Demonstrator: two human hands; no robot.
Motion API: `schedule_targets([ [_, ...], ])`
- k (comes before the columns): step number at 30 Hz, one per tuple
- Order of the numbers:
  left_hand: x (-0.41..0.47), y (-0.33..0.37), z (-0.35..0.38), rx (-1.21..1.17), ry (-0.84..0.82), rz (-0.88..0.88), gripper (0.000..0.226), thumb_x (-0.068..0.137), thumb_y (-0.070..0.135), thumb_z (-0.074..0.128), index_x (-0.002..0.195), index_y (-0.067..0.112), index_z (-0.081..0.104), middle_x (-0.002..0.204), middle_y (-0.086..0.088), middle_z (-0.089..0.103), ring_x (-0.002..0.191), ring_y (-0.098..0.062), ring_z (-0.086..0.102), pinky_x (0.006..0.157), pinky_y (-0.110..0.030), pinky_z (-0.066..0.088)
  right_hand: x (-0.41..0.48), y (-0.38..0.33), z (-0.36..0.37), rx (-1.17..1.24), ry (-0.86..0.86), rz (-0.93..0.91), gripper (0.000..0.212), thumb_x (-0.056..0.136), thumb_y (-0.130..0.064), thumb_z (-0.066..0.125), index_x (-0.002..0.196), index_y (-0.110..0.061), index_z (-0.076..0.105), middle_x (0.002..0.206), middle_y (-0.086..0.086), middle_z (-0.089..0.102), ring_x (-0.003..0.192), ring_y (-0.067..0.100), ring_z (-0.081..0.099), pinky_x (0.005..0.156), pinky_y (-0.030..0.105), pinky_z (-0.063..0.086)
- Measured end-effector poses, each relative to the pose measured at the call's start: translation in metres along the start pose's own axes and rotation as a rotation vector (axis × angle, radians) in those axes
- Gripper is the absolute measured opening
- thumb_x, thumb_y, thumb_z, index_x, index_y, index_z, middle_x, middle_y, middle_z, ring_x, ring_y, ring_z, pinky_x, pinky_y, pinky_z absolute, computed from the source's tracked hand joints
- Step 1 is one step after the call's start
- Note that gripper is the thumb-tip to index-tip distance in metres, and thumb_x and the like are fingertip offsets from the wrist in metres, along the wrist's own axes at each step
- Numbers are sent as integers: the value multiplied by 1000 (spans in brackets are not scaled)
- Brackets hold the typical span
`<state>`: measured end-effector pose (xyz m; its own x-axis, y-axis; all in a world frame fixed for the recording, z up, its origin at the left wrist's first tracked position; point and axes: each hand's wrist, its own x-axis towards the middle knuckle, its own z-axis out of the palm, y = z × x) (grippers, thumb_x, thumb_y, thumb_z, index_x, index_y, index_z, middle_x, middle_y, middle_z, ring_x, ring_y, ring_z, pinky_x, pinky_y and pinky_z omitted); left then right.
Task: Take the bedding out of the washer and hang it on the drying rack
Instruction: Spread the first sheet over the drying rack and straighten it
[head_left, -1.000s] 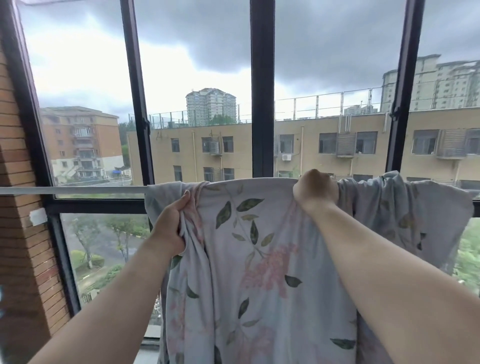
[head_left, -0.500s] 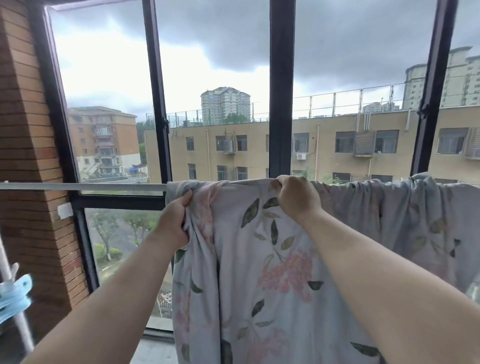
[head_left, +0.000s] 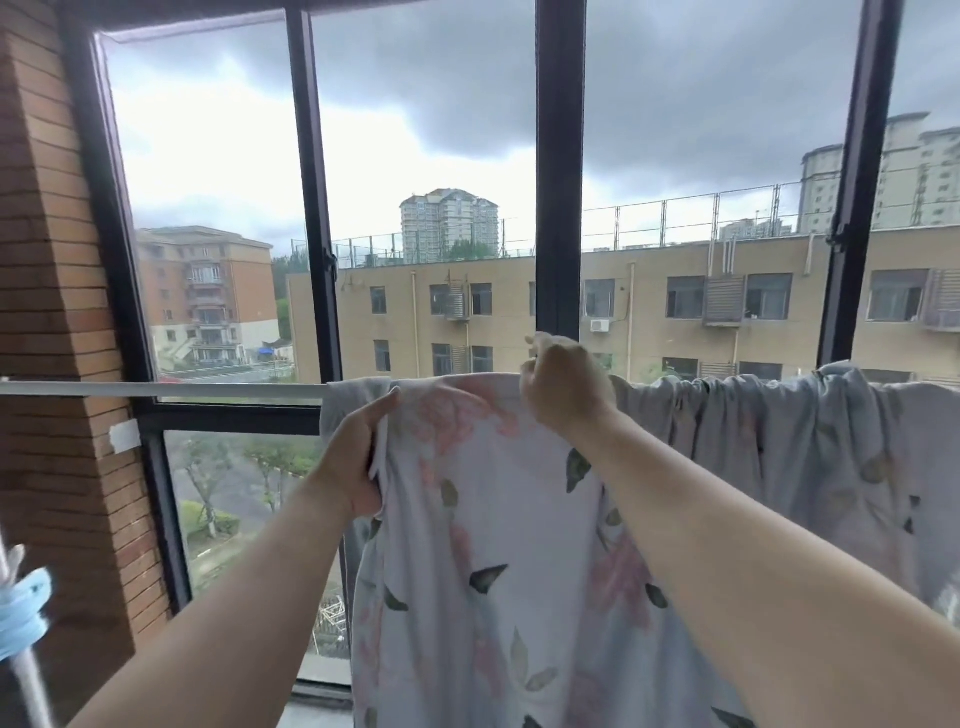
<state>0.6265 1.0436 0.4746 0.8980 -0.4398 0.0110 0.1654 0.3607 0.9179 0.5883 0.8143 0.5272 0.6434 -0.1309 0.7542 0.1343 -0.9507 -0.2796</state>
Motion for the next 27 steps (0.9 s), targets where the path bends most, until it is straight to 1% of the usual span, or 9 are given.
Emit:
schedule_targets([
  [3, -2, -2, -6, -43, -91, -27, 54, 96, 45, 57, 128, 2, 67, 127, -21, 66, 119, -37, 63, 109, -51, 43, -3, -26, 30, -4, -188, -53, 37, 106, -33, 37, 114, -13, 67, 102, 12, 73, 94, 32, 68, 83, 35, 52],
  [6, -2, -4, -8, -43, -115, -29, 41, 94, 27, 54, 121, 0, 70, 116, -20, 70, 105, -35, 68, 99, -49, 52, -9, -27, 47, -82, -160, -31, 41, 108, -31, 34, 109, -16, 72, 100, 10, 74, 101, 31, 63, 94, 33, 39],
  [10, 2, 0, -7, -20, -67, -4, 37, 96, 16, 51, 122, -4, 69, 114, -22, 70, 102, -36, 69, 97, -47, 54, 1, -13, 49, -38, -163, 25, 34, 105, -23, 39, 114, -17, 72, 101, 13, 74, 105, 35, 62, 90, 35, 45],
  [17, 4, 39, -18, -132, 193, 241, 27, 88, 16, 61, 109, 2, 71, 103, -19, 71, 102, -35, 71, 83, -39, 58, -8, 29, 18, -104, -60, 91, 26, 95, -5, 42, 101, -6, 68, 91, 16, 72, 84, 33, 68, 73, 41, 58],
  [20, 4, 51, -27, -129, 311, 233, 16, 86, 17, 64, 86, 5, 76, 71, -10, 68, 70, -25, 69, 71, -33, 59, -10, 54, -1, -136, -30, 192, 22, 95, -4, 44, 95, -4, 65, 91, 17, 70, 83, 32, 65, 68, 33, 50],
  [22, 6, 55, -28, -117, 382, 230, 11, 82, 15, 71, 86, 6, 75, 62, -6, 62, 54, -21, 61, 53, -24, 53, -10, 62, -8, -173, -26, 252, 23, 97, -8, 44, 94, -3, 66, 94, 20, 70, 87, 35, 64, 67, 32, 42],
  [24, 9, 53, -26, -88, 406, 215, 19, 75, 14, 79, 91, 6, 74, 61, -5, 58, 48, -17, 53, 46, -19, 47, -9, 58, -11, -201, -3, 287, 24, 97, -13, 45, 97, -1, 66, 97, 22, 70, 93, 38, 65, 72, 35, 45],
  [26, 10, 49, -19, -77, 407, 218, 9, 88, 7, 66, 80, 11, 64, 45, 0, 48, 33, -9, 41, 33, -13, 36, -8, 43, -7, -224, 54, 266, 23, 97, -14, 47, 107, 0, 63, 100, 20, 69, 97, 38, 64, 82, 39, 49],
  [27, 14, 48, -24, -69, 418, 234, 23, 94, 4, 58, 75, 16, 56, 36, 4, 39, 25, -6, 30, 27, -12, 25, -6, 33, -2, -209, 86, 219, 25, 97, -15, 47, 112, -1, 62, 103, 18, 69, 99, 36, 63, 87, 40, 49],
])
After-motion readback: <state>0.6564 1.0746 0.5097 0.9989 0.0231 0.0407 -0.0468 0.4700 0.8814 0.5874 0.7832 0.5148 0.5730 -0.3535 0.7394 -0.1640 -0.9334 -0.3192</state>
